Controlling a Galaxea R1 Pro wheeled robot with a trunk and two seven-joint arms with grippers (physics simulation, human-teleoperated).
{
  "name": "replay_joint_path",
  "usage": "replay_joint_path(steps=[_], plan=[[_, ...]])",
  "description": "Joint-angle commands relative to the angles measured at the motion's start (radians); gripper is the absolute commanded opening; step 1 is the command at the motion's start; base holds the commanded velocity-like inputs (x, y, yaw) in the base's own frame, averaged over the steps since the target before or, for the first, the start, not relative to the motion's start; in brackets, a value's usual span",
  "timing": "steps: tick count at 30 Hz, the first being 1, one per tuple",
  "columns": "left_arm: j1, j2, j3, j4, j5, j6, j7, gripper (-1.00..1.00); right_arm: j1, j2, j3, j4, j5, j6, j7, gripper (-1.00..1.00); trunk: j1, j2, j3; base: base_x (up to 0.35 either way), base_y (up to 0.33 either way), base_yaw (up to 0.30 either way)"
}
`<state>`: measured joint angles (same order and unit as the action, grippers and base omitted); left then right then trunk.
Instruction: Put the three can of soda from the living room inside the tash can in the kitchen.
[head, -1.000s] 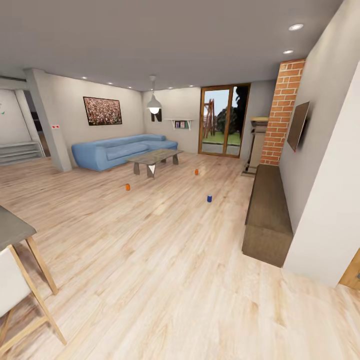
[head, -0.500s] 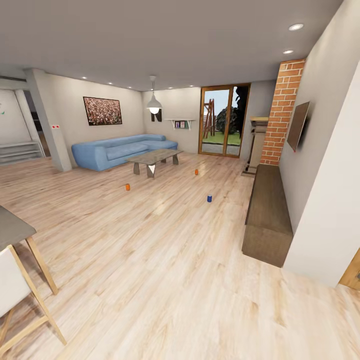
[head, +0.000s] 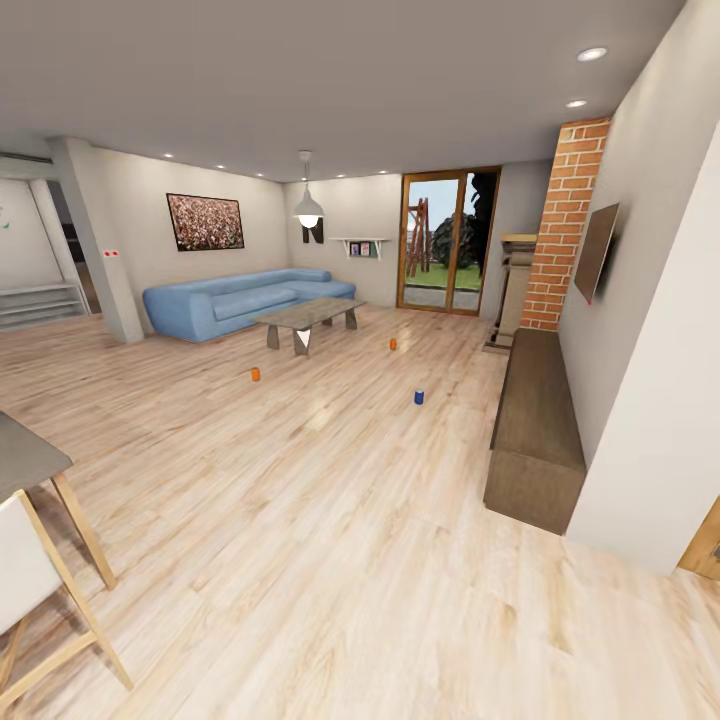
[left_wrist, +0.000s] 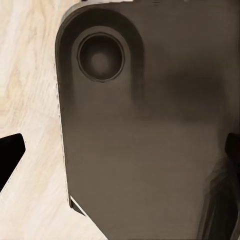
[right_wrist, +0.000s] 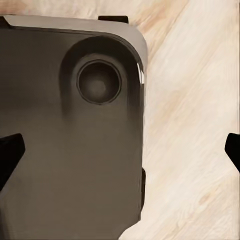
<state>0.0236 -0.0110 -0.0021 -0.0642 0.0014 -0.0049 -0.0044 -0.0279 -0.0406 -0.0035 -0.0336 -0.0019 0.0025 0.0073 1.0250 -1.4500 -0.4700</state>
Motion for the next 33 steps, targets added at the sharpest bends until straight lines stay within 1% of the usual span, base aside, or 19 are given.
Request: replay_joint_path(steps=[1,5,6,7,8,11,12,13,15,17,21,25,26,27,33], plan=[[0.001,0.005,0.0,-0.006,0.001,0.001,-0.001,1.0,-0.001,-0.006,0.0,-0.006,0.0,0.001,0.001,1.0,0.0,0.0,0.0,0.0,0.0,0.0],[0.002,0.027,0.001,-0.028,0.003,0.011,-0.005,1.0,-0.003,-0.022,0.0,-0.028,0.001,0.007,0.007,1.0,0.0,0.0,0.0,0.0,0.0,0.0],[0.002,0.055,0.001,-0.34,0.003,0.012,-0.006,1.0,-0.004,-0.031,0.0,-0.277,0.002,0.008,0.009,1.0,0.0,0.0,0.0,0.0,0.0,0.0],[0.002,0.064,0.002,-0.373,0.003,0.013,-0.006,1.0,-0.004,-0.036,0.0,-0.302,0.002,0.009,0.012,1.0,0.0,0.0,0.0,0.0,0.0,0.0],[0.002,0.084,0.002,-0.441,0.004,0.014,-0.007,1.0,-0.004,-0.048,0.0,-0.35,0.004,0.011,0.022,1.0,0.0,0.0,0.0,0.0,0.0,0.0],[0.002,0.107,0.002,-0.545,0.006,0.016,-0.019,1.0,-0.007,-0.06,0.0,-0.42,0.005,0.026,0.046,1.0,0.0,0.0,0.0,0.0,0.0,0.0],[0.002,0.122,0.002,-0.68,0.006,0.027,-0.054,1.0,-0.009,-0.07,0.0,-0.522,0.007,0.071,0.079,1.0,0.0,0.0,0.0,0.0,0.0,0.0],[0.002,0.124,0.002,-0.71,0.006,0.038,-0.063,1.0,-0.009,-0.071,0.0,-0.547,0.007,0.082,0.085,1.0,0.0,0.0,0.0,0.0,0.0,0.0],[0.002,0.129,0.002,-0.813,0.007,0.106,-0.102,1.0,-0.01,-0.075,0.001,-0.626,0.008,0.105,0.1,1.0,0.0,0.0,0.0,0.0,0.0,0.0],[0.002,0.13,0.002,-0.845,0.007,0.133,-0.129,1.0,-0.01,-0.076,0.002,-0.653,0.008,0.11,0.104,1.0,0.0,0.0,0.0,0.0,0.0,0.0],[0.002,0.132,0.006,-0.875,0.005,0.161,-0.21,1.0,-0.01,-0.08,0.002,-0.701,0.01,0.115,0.108,1.0,0.0,0.0,0.0,0.0,0.0,0.0],[0.002,0.135,0.027,-0.886,0.004,0.173,-0.279,1.0,-0.01,-0.083,0.002,-0.726,0.012,0.116,0.11,1.0,0.0,0.0,0.0,0.0,0.0,0.0],[0.002,0.135,0.035,-0.887,0.004,0.175,-0.289,1.0,-0.01,-0.084,0.002,-0.729,0.012,0.116,0.11,1.0,0.0,0.0,0.0,0.0,0.0,0.0],[0.002,0.135,0.035,-0.887,0.004,0.175,-0.289,1.0,-0.01,-0.084,0.002,-0.729,0.012,0.116,0.11,1.0,0.0,0.0,0.0,0.0,0.0,0.0],[0.002,0.138,0.094,-0.888,0.003,0.179,-0.318,1.0,-0.01,-0.089,0.001,-0.725,0.012,0.108,0.11,1.0,0.0,0.0,0.0,0.0,0.0,0.0]])
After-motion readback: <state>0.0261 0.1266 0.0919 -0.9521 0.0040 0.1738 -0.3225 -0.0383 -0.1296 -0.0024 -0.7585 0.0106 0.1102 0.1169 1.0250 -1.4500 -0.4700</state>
